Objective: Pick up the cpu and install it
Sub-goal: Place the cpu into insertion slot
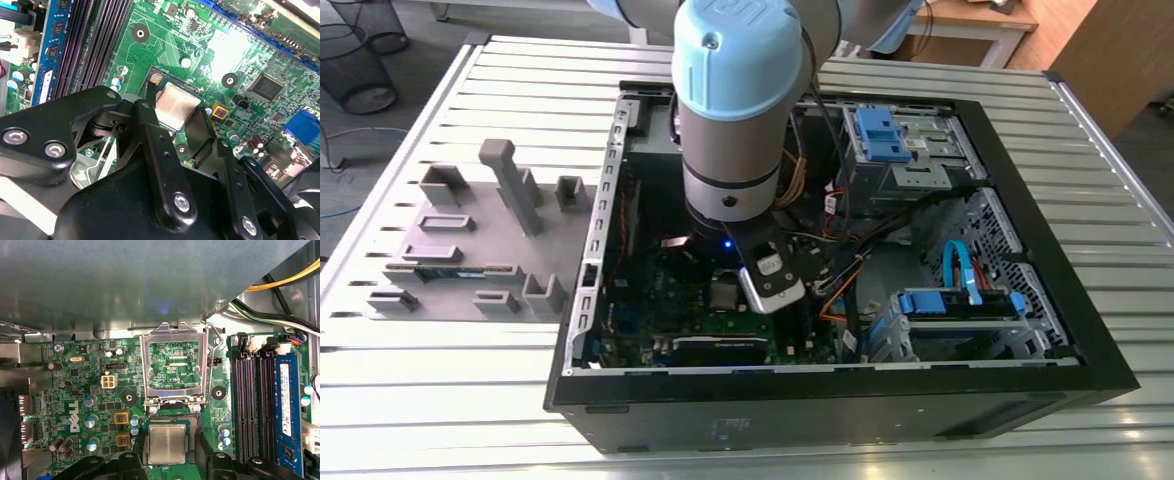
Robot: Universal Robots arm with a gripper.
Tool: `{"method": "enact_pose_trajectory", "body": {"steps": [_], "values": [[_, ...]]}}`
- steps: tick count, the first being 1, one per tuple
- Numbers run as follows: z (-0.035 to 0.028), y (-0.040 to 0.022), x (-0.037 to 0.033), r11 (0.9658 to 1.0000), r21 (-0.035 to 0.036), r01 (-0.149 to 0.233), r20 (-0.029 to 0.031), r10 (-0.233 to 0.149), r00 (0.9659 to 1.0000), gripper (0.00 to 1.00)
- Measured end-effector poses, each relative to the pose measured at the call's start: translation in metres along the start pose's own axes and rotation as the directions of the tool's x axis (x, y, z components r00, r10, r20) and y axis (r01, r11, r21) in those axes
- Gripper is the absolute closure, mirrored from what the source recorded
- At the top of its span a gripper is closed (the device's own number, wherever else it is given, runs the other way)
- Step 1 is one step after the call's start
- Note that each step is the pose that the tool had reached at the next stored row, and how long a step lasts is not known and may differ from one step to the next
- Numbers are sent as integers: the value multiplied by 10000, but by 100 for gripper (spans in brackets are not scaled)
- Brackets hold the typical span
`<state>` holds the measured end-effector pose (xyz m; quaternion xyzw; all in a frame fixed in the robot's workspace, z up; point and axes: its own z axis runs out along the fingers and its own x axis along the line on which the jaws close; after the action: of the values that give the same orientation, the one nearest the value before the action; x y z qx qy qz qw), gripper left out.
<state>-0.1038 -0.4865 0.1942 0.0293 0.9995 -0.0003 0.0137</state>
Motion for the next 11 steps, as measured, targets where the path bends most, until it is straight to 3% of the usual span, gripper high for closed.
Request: {"method": "enact_pose_trajectory", "body": {"steps": [3,4,11], "values": [[1,0,0,10000,0,0,0,0,10000,51],[1,0,0,10000,0,0,0,0,10000,58],[3,0,0,10000,0,0,0,0,10000,58]]}}
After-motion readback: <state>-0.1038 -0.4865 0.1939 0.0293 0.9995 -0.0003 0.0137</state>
